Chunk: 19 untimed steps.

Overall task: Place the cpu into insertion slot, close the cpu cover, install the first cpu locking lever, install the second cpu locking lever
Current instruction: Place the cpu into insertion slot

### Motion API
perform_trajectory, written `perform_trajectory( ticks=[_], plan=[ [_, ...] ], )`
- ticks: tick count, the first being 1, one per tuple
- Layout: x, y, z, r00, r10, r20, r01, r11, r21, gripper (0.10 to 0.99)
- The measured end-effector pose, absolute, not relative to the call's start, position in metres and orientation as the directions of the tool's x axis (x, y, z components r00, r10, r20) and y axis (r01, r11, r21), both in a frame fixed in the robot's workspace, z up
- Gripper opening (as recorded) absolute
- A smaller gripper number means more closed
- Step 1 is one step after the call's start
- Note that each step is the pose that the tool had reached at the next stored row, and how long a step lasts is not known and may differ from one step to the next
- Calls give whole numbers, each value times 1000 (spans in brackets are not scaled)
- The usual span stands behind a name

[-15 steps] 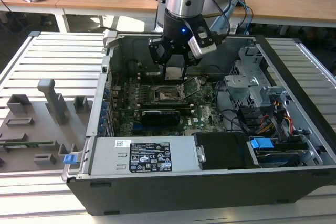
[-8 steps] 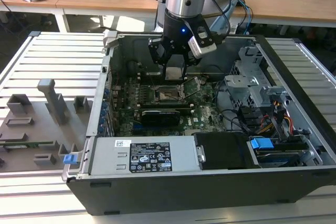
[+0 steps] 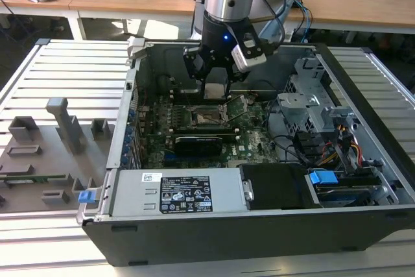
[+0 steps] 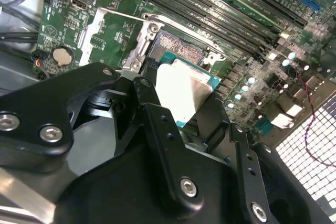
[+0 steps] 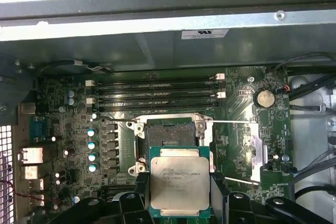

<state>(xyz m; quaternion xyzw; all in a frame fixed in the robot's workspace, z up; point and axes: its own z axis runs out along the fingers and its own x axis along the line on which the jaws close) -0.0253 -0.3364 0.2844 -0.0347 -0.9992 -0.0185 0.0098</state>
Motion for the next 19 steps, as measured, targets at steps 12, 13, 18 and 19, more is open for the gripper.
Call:
perform_trajectory(
  ticks=[12,13,18,19],
  plan=[
    [-25,-336,284,-972,234,20,234,972,28,541],
    [-25,-336,284,-970,244,20,245,969,27,541],
    [-25,-336,284,-941,337,18,337,941,23,541],
    [-25,-336,284,-936,353,18,353,935,23,541]
  ],
)
